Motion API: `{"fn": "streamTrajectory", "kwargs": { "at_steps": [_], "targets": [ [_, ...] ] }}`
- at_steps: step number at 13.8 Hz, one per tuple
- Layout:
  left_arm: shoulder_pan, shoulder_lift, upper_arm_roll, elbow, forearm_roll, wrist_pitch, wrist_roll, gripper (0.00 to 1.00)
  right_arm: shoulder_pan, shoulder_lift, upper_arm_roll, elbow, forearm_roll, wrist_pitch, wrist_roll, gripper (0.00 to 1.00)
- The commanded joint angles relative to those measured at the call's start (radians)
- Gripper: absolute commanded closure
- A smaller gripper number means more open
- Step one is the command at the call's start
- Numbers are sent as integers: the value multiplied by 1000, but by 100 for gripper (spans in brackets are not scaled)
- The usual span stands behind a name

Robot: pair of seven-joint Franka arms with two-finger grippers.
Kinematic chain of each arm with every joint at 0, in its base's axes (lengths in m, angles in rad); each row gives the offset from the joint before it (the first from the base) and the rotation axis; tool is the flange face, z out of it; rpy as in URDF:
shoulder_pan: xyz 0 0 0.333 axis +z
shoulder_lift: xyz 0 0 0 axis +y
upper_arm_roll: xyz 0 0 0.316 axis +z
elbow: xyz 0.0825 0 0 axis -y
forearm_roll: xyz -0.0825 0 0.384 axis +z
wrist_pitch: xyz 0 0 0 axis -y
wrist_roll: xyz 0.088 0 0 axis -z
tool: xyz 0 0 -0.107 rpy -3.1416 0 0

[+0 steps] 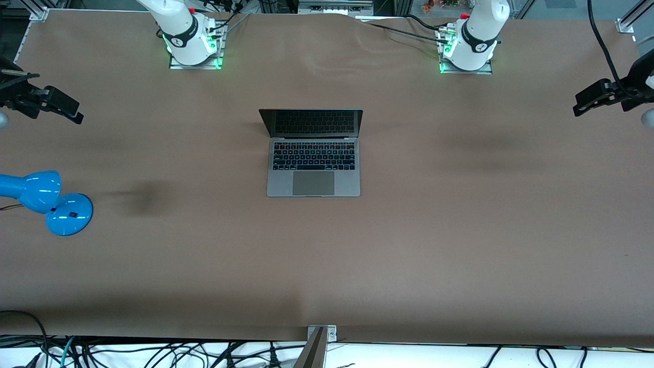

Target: Close laptop with both arms from behind

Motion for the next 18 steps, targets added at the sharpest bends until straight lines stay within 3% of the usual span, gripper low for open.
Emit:
{"fn": "streamTrajectory", "kwargs": {
  "at_steps": [1, 8, 18],
  "targets": [
    [-1, -2, -1, 18, -26, -19, 6, 0, 9, -8, -3, -5, -10, -1, 2, 0],
    [-15, 9, -4, 9, -105, -18, 19, 0, 9, -8, -3, -7, -10, -1, 2, 0],
    [-16, 17, -74, 0, -83, -27, -3, 0, 9, -8, -3, -5, -6, -3, -3, 0]
  ]
}}
